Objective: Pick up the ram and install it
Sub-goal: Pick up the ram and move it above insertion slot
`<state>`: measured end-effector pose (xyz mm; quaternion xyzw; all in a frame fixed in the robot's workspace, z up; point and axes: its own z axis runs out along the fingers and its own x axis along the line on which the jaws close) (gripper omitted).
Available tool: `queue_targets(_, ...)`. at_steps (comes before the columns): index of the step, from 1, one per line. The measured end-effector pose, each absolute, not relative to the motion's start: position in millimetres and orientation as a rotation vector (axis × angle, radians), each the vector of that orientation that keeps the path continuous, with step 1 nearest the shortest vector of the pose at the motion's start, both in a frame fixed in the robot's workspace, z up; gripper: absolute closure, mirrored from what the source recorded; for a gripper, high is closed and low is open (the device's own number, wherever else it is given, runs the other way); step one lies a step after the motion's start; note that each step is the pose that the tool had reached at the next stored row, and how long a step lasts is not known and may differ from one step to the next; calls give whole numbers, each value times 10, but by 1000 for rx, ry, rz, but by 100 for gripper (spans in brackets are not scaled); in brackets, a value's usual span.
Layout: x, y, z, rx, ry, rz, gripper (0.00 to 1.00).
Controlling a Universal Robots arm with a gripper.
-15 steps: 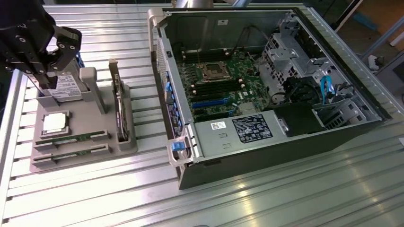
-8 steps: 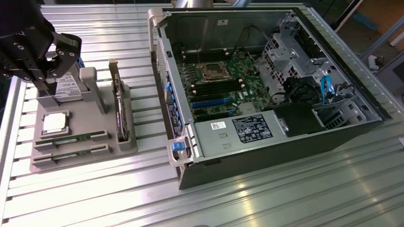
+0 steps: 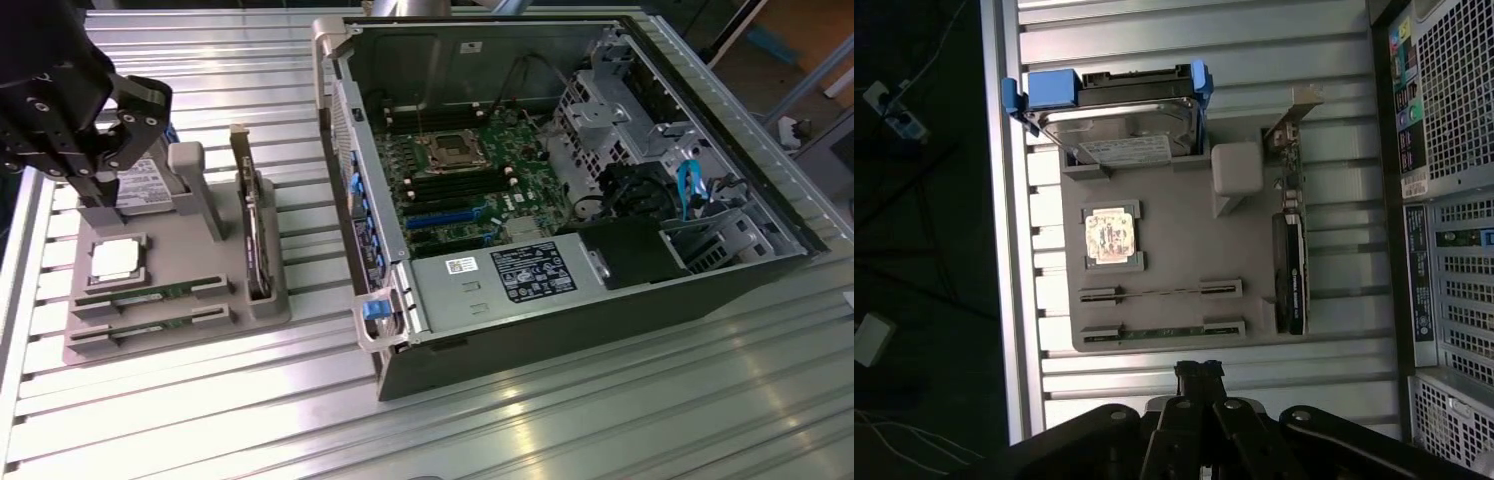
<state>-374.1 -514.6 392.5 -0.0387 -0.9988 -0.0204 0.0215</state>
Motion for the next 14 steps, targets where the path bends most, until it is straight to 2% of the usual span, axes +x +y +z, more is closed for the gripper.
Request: queue_targets(14,-3740,-5155,3925,51,-3095,-59,89)
